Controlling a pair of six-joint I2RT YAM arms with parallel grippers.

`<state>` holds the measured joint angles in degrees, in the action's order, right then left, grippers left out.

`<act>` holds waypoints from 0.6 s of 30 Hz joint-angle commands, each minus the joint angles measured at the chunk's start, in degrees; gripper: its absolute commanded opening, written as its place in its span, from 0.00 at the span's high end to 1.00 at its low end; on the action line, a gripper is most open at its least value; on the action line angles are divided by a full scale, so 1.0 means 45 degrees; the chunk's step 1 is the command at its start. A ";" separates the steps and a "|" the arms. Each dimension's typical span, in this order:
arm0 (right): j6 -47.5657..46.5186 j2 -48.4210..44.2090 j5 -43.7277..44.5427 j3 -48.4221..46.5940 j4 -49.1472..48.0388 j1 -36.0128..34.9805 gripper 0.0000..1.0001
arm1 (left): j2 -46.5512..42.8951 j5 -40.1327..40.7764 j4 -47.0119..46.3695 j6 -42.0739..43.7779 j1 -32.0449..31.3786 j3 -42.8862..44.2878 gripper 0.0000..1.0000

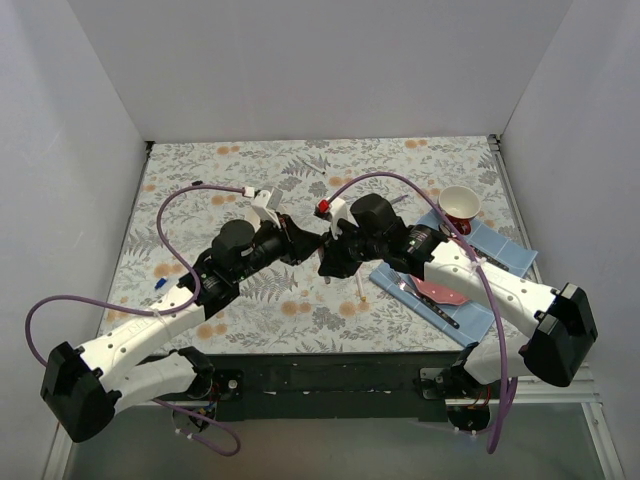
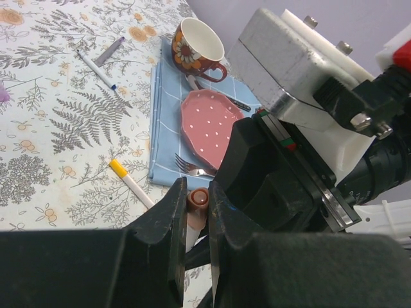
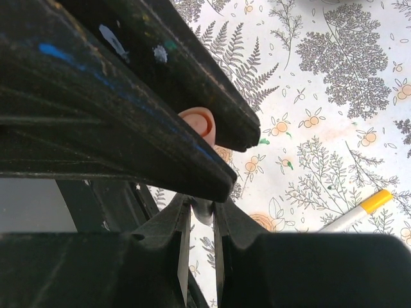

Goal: Insert the pens into the pen caps
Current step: Push the cap all the way onto the barrel until it clicks

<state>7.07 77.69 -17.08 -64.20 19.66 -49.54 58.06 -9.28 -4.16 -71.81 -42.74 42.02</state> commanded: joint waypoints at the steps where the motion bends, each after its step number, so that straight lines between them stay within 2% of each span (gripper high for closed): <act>1: -0.0106 -0.1288 0.1745 -0.1983 -0.6773 0.0911 0.99 | 0.0379 -0.2723 0.4500 -0.0156 -0.1166 -0.1135 1.00; 10: -0.0126 -0.1425 0.0711 -0.1046 -0.6771 0.0891 0.99 | 0.0339 -0.1747 0.4676 0.0138 -0.1166 0.1088 0.99; 14: -0.0321 -0.1658 0.0476 -0.0675 -0.6596 0.0891 0.99 | 0.0632 -0.1747 0.4791 0.0177 -0.1166 0.2007 0.91; 18: -0.0594 -0.1951 0.0320 -0.0479 -0.6265 0.0891 0.99 | 0.0574 -0.1299 0.5182 0.0391 -0.1166 0.2673 0.76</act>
<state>6.13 72.77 -19.38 -63.83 13.32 -47.55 59.57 -6.31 3.46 -69.21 -44.27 53.60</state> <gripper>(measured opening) 0.226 0.193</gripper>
